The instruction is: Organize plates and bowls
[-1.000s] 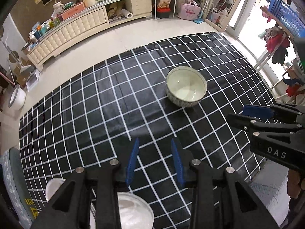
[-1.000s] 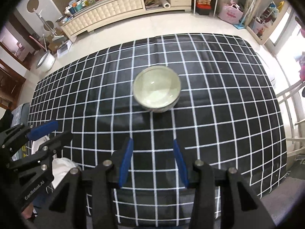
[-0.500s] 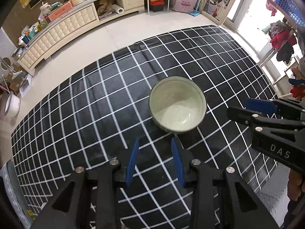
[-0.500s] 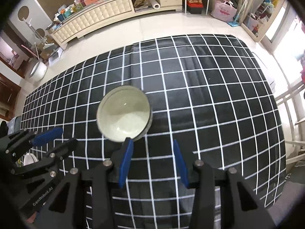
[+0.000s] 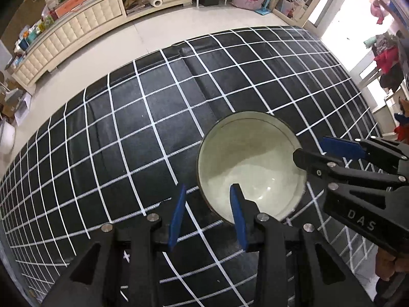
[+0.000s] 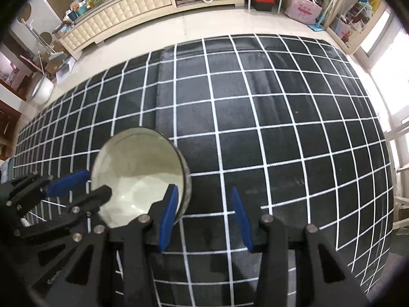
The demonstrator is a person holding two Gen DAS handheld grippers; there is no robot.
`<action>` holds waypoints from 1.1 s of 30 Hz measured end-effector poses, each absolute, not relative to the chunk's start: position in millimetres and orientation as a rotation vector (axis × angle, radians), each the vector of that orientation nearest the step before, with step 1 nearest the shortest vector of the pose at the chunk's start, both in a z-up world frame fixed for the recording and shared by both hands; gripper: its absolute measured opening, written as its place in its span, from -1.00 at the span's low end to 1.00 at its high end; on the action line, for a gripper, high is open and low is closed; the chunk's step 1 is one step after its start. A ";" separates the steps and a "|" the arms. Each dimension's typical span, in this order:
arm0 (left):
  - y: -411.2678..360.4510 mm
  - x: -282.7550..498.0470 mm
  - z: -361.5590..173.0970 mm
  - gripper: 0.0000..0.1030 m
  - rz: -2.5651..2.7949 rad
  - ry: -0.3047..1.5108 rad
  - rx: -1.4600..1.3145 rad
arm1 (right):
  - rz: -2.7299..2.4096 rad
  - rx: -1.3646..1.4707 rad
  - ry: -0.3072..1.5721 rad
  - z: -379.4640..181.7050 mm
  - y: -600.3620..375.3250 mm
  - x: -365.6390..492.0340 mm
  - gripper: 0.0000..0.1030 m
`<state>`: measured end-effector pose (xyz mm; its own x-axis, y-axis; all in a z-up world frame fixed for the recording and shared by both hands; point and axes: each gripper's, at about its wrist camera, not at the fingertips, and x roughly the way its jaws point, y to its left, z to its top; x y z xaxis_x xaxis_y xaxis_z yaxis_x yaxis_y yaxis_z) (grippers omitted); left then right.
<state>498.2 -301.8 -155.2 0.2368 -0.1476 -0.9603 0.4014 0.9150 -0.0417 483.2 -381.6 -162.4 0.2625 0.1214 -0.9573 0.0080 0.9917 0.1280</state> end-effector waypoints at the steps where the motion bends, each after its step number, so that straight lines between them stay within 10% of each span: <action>1: -301.8 498.4 -156.8 -0.36 -0.374 1.273 0.241 | 0.085 0.122 1.307 -165.2 -381.3 483.3 -0.06; 18: -310.5 500.0 -174.6 -0.64 -0.397 1.285 0.287 | 0.167 0.167 1.323 -171.9 -370.5 482.9 -0.64; 33: -308.5 482.7 -168.9 -0.72 -0.388 1.279 0.319 | 0.151 0.182 1.298 -162.9 -366.1 466.3 -0.72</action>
